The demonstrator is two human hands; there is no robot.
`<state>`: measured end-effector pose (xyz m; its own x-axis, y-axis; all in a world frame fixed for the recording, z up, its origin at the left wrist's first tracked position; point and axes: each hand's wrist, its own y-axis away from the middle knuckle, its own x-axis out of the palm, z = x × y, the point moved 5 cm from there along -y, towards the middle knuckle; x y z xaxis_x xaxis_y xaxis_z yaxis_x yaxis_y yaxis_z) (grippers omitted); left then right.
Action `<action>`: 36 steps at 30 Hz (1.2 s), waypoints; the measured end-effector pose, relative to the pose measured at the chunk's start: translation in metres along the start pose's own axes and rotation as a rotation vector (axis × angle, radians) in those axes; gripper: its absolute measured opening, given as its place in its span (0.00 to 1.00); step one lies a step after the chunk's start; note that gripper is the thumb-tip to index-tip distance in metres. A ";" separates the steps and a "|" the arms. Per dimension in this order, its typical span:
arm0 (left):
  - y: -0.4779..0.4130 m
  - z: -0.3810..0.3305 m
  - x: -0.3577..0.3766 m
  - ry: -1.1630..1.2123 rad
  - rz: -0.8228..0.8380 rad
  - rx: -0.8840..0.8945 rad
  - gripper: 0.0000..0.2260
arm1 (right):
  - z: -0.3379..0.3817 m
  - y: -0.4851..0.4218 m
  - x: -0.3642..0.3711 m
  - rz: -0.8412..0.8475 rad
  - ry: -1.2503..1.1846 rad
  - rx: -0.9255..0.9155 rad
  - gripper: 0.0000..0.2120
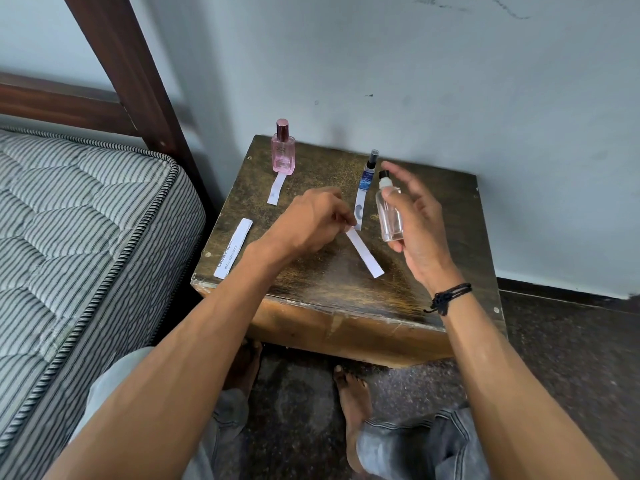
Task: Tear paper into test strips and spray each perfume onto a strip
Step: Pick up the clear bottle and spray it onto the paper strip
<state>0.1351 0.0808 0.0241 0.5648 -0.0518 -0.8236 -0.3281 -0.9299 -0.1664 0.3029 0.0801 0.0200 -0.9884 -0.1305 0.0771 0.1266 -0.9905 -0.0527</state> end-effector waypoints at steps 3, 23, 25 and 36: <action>0.000 0.000 -0.002 0.015 -0.004 0.002 0.05 | 0.001 -0.001 0.003 -0.010 -0.001 0.019 0.17; -0.001 0.003 0.004 0.086 0.043 -0.069 0.05 | -0.017 -0.008 0.002 0.189 -0.514 0.289 0.16; -0.002 0.004 0.004 0.101 0.048 -0.091 0.05 | -0.016 -0.007 0.004 0.211 -0.518 0.297 0.15; -0.002 0.010 0.000 0.156 0.003 -0.149 0.06 | -0.012 -0.003 -0.010 0.209 0.513 0.004 0.15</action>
<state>0.1281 0.0859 0.0190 0.6782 -0.0998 -0.7280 -0.2209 -0.9726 -0.0724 0.3111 0.0844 0.0073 -0.8556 -0.2884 -0.4298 0.3241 -0.9460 -0.0105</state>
